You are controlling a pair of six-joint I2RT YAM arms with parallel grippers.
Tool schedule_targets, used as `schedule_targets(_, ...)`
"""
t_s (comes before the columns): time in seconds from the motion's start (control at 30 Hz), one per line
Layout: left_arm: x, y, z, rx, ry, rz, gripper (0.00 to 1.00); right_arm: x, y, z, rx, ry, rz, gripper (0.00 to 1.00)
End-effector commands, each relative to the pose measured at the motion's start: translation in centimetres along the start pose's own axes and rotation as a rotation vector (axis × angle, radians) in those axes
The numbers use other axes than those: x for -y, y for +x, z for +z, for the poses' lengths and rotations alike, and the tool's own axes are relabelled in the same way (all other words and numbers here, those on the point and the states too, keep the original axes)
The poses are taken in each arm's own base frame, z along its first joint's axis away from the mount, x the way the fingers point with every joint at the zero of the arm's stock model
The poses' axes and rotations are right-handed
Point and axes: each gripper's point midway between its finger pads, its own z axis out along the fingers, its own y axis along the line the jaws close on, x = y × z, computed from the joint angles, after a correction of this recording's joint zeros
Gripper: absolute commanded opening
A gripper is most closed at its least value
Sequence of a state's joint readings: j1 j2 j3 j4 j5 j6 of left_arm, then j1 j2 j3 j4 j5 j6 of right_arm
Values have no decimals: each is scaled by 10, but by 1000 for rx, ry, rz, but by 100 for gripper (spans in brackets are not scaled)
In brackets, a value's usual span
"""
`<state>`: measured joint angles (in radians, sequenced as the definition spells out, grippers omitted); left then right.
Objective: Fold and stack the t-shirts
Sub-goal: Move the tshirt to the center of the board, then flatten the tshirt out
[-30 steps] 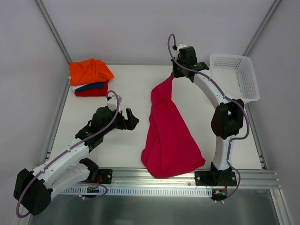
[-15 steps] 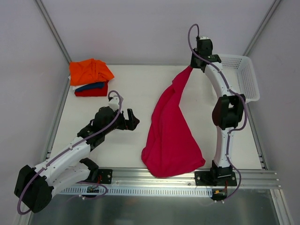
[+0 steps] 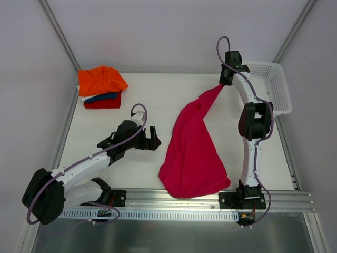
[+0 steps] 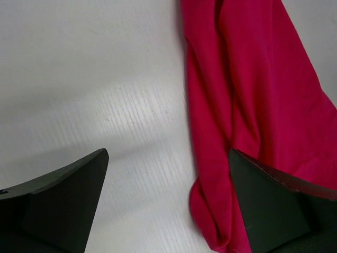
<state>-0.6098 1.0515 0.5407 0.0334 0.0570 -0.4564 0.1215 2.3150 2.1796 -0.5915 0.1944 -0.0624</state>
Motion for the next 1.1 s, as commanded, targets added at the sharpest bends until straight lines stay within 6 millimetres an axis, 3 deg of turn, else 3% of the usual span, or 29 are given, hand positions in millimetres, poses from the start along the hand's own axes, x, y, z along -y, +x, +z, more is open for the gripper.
schedule_targets(0.0,26,9,7,-42,79,3,99,2,-8,-11,23,7,6,0)
schedule_targets(0.17,56,38,10,-116,122,27,88,1,-4,-8,11,-5,2,0)
schedule_targets(0.27,72,55,7,-148,139,32,75,2,-1,-6,2,-6,12,0)
schedule_targets(0.33,82,69,3,-172,156,33,74,1,1,-6,-1,-13,14,0)
schedule_targets(0.4,83,72,1,-163,138,29,67,1,1,-5,-2,-13,17,0)
schedule_targets(0.67,94,95,-2,-198,135,30,63,-4,1,-8,2,-35,28,0)
schedule_targets(1.07,123,112,-3,-235,163,61,62,-3,3,-9,-1,-39,31,0)
